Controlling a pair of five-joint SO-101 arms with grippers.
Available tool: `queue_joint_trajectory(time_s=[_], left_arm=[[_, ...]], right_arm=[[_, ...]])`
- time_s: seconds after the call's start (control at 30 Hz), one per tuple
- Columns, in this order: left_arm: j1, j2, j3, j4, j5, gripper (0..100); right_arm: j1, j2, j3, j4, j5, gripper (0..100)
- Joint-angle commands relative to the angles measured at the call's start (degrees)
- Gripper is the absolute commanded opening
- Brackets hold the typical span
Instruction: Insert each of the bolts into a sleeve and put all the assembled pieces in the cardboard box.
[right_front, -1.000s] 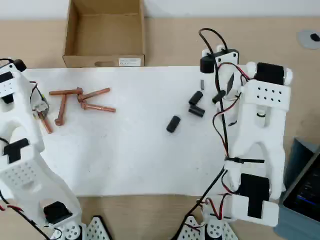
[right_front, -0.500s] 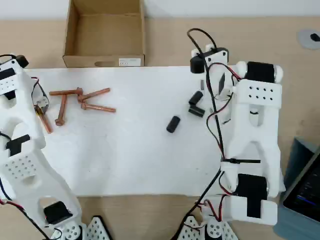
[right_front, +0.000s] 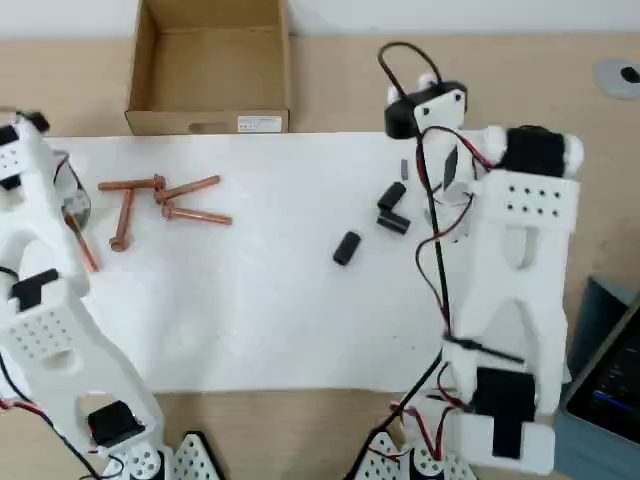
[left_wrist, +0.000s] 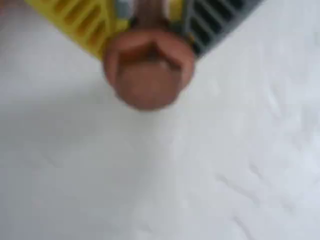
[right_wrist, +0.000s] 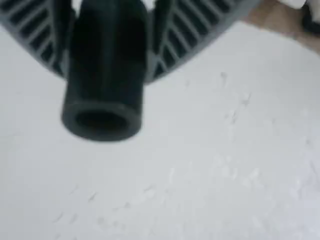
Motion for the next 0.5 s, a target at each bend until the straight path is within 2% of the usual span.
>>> queue_joint_trajectory(time_s=[0.0, 0.27, 0.47], left_arm=[[5.3, -9.1, -6.4, 5.5, -0.4, 1], [15.1, -20.0, -7.7, 14.1, -0.4, 0], [20.0, -31.7, -4.0, 14.1, 0.0, 0]], right_arm=[[-0.6, -5.8, -3.3, 1.1, 0.4, 1.0], [-0.4, -15.7, -1.3, 1.3, 0.0, 1.0], [-0.1, -27.2, 10.0, 1.1, 0.0, 1.0]])
